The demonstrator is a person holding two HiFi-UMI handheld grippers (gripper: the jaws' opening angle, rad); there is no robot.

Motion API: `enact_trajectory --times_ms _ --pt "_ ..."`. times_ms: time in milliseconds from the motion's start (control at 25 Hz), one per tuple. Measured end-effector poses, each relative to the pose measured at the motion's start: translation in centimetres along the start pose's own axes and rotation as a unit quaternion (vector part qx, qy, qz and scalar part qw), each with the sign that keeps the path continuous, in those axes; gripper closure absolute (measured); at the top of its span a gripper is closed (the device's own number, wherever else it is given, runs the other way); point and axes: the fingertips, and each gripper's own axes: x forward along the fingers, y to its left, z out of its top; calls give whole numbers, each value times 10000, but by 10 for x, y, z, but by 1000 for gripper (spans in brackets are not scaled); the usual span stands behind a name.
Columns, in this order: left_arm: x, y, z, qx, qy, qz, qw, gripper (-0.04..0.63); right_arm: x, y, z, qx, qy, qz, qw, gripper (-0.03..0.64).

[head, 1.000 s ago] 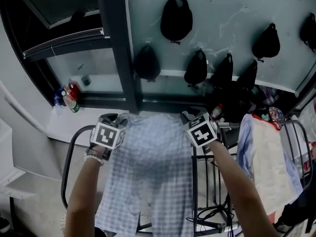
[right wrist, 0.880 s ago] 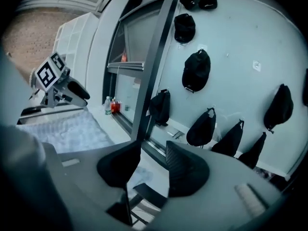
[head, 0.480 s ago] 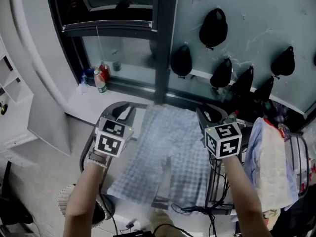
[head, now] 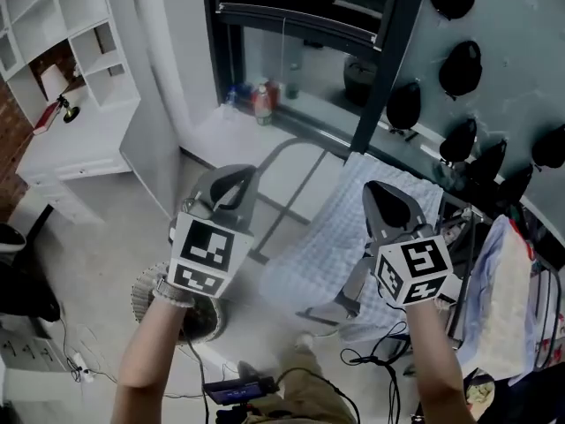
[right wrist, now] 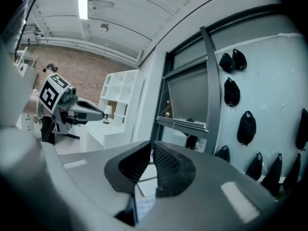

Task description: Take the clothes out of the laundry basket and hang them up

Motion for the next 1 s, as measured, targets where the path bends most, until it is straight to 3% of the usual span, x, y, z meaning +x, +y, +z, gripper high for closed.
enact_trajectory --times_ms 240,600,760,1000 --pt "-136 27 -31 192 258 614 9976 603 -20 122 26 -40 -320 715 9969 603" --pt "-298 32 -75 -83 621 1335 9891 603 -59 257 43 44 -413 1633 9857 606" --pt "-344 16 -93 -522 708 1410 9861 603 -76 299 38 -78 -330 1949 9802 606" --pt "-385 -7 -116 -820 878 1562 9804 603 -89 339 26 -59 -243 2268 9736 606"
